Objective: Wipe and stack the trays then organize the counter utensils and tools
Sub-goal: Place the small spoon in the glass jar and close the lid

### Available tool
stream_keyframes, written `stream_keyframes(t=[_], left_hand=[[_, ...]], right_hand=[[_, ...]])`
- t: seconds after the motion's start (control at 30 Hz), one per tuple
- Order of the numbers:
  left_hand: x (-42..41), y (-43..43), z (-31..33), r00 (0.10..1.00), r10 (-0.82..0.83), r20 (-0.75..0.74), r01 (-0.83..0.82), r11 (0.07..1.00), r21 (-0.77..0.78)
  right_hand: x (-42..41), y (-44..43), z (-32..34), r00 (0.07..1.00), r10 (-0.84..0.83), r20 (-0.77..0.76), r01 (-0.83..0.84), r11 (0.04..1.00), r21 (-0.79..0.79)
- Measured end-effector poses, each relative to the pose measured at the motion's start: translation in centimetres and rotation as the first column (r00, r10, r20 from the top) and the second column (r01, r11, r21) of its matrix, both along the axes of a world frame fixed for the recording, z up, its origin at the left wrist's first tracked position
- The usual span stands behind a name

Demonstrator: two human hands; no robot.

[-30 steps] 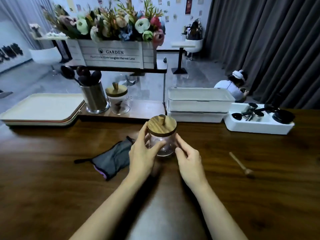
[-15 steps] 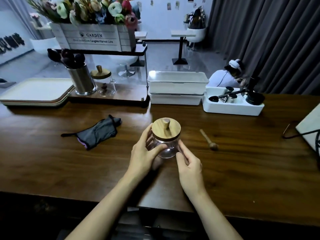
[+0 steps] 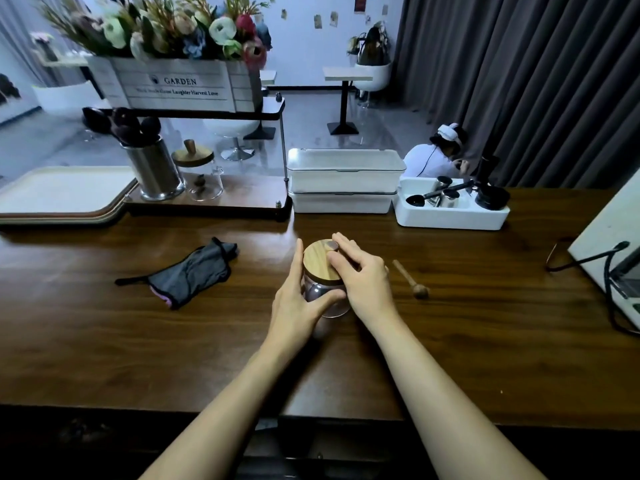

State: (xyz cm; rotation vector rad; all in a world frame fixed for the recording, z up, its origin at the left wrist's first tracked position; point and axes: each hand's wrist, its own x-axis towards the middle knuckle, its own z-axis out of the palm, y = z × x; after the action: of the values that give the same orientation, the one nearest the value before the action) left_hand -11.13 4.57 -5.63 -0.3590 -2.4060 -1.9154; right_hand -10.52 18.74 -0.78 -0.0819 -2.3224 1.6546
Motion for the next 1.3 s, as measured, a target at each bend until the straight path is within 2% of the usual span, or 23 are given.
stream_keyframes(t=[0.23, 0.53, 0.77, 0.97, 1.07, 1.13, 1.2, 1.3], left_hand=[[-0.9, -0.2, -0.8, 1.0, 0.013, 0.009, -0.012, 0.998, -0.067], [-1.8, -0.6, -1.2, 1.0, -0.007, -0.009, 0.006, 0.994, -0.11], [-2.1, -0.9, -1.0, 0.998, -0.04, -0.042, 0.034, 0.99, -0.135], [-2.0, -0.9, -1.1, 0.997, -0.062, -0.049, 0.055, 0.99, -0.129], [-2.0, -0.9, -1.3, 0.997, -0.056, -0.048, 0.05, 0.992, -0.112], [-1.9, -0.8, -1.3, 0.999, -0.028, -0.038, 0.024, 0.994, -0.102], [-1.8, -0.8, -1.3, 0.999, -0.027, -0.039, 0.022, 0.993, -0.112], [-1.7, -0.9, -1.3, 0.999, -0.032, -0.039, 0.027, 0.991, -0.13]], right_hand=[[-0.8, -1.0, -0.3, 0.994, -0.105, 0.003, 0.105, 0.991, -0.083], [-1.1, -1.1, -0.2, 0.992, -0.118, -0.035, 0.112, 0.983, -0.148], [-0.8, -0.9, 0.9, 0.988, -0.084, -0.132, 0.087, 0.996, 0.017], [-0.9, -0.9, 0.2, 0.986, -0.088, -0.144, 0.096, 0.994, 0.048], [-1.3, -0.6, 1.5, 0.96, -0.178, -0.216, 0.168, 0.984, -0.063], [-2.5, -0.5, 2.9, 0.953, -0.18, -0.243, 0.168, 0.983, -0.067], [-3.5, -0.1, 3.5, 0.953, -0.191, -0.236, 0.186, 0.982, -0.044], [-4.8, 1.8, 2.4, 0.932, -0.319, -0.17, 0.311, 0.948, -0.074]])
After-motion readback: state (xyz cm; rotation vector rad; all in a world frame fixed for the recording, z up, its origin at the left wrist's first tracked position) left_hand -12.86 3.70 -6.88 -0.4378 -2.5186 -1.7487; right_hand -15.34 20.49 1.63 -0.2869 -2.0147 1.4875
